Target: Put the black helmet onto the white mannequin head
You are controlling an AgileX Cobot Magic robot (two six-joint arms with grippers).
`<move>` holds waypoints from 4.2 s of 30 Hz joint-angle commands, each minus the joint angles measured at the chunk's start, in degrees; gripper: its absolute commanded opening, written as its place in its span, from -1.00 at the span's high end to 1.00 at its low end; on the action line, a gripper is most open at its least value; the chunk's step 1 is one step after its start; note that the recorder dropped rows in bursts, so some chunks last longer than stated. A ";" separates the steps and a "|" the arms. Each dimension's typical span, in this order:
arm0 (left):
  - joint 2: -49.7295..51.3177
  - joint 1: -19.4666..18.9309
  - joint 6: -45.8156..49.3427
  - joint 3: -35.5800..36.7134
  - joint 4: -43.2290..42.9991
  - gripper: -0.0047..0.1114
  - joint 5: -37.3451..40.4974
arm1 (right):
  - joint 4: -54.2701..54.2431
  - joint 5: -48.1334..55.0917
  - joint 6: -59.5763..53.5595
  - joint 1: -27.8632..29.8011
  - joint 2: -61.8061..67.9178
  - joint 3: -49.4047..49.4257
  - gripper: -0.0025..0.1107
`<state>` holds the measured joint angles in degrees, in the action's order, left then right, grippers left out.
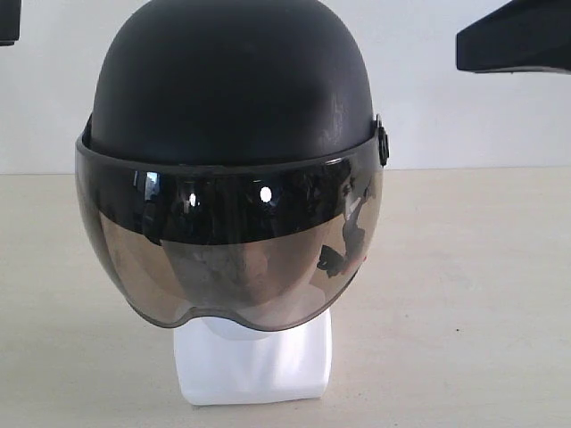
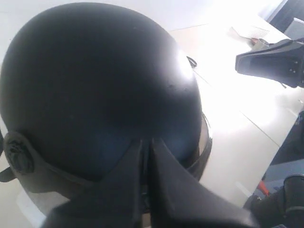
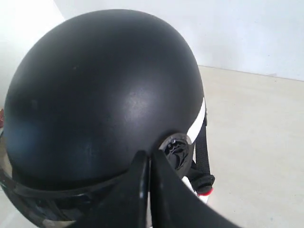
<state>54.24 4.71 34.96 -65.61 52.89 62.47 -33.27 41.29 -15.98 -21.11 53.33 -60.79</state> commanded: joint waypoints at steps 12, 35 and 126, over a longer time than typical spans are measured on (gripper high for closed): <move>-4.36 0.53 -1.30 4.22 5.63 0.84 1.04 | 1.64 7.77 -2.54 -0.04 -0.93 0.15 0.96; -31.13 0.53 -2.36 12.30 8.09 0.84 -1.40 | 10.13 11.65 -4.04 -0.04 -18.22 0.15 0.96; -54.24 0.53 -61.41 65.61 -67.05 0.84 -44.53 | 9.89 11.67 -3.42 -0.04 -18.17 0.15 0.96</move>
<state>0.15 4.78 -26.73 -0.19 -14.48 17.79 -23.05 53.14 -19.34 -21.11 35.51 -60.74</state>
